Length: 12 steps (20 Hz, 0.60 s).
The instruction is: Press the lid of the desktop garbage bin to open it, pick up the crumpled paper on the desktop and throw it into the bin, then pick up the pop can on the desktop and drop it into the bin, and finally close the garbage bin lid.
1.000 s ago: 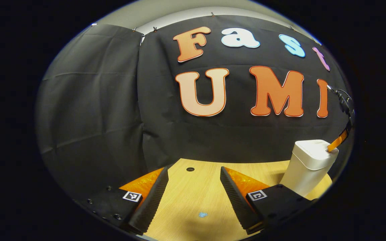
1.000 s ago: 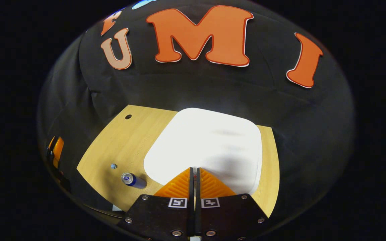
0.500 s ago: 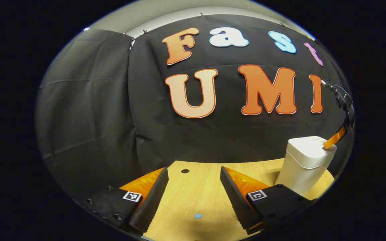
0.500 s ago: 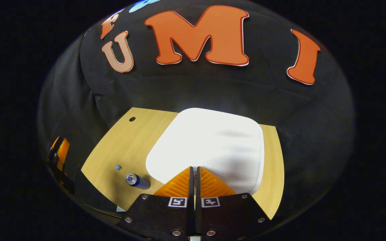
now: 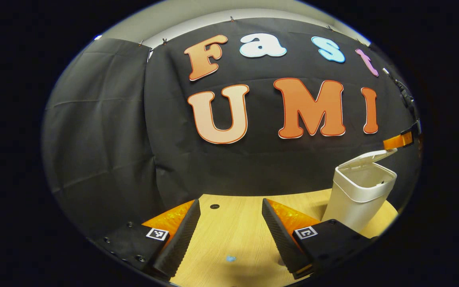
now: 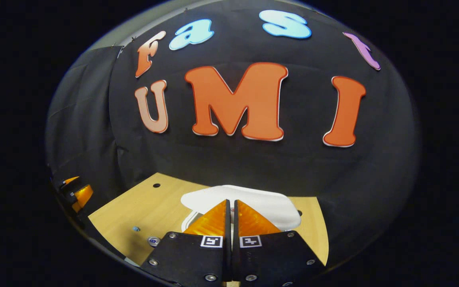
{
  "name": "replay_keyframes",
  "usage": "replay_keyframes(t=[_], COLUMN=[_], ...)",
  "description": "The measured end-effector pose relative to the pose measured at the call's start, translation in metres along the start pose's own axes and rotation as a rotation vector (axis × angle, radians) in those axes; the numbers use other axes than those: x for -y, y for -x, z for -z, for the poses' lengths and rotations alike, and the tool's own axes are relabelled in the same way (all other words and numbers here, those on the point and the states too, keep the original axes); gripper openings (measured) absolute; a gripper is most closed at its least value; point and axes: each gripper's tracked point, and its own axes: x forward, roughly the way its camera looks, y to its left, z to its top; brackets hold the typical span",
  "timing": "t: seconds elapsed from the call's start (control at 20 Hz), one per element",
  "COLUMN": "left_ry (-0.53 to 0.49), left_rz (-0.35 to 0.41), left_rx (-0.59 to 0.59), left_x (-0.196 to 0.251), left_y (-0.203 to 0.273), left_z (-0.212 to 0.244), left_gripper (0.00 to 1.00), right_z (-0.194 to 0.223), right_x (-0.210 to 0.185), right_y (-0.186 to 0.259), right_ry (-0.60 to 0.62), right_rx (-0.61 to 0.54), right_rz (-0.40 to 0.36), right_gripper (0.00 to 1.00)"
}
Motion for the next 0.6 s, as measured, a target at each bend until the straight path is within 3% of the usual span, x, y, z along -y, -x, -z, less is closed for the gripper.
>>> replay_keyframes(t=[0.1,0.4,0.6], left_ry=[-0.001,0.02,0.043], left_rz=[0.003,-0.009,-0.036], left_rx=[-0.001,-0.037,-0.079], left_x=[0.002,0.003,0.0], left_y=[0.001,0.003,0.007], left_z=[-0.001,0.009,0.02], left_gripper=[0.99,0.95,0.99], right_z=[-0.008,-0.03,-0.001], right_x=[0.0,-0.024,-0.069], right_y=[0.007,0.032,0.037], right_ry=[-0.016,0.0,-0.091], right_rx=[0.064,0.243,0.193], right_rz=[0.0,-0.055,-0.207], right_gripper=[0.01,0.03,0.25])
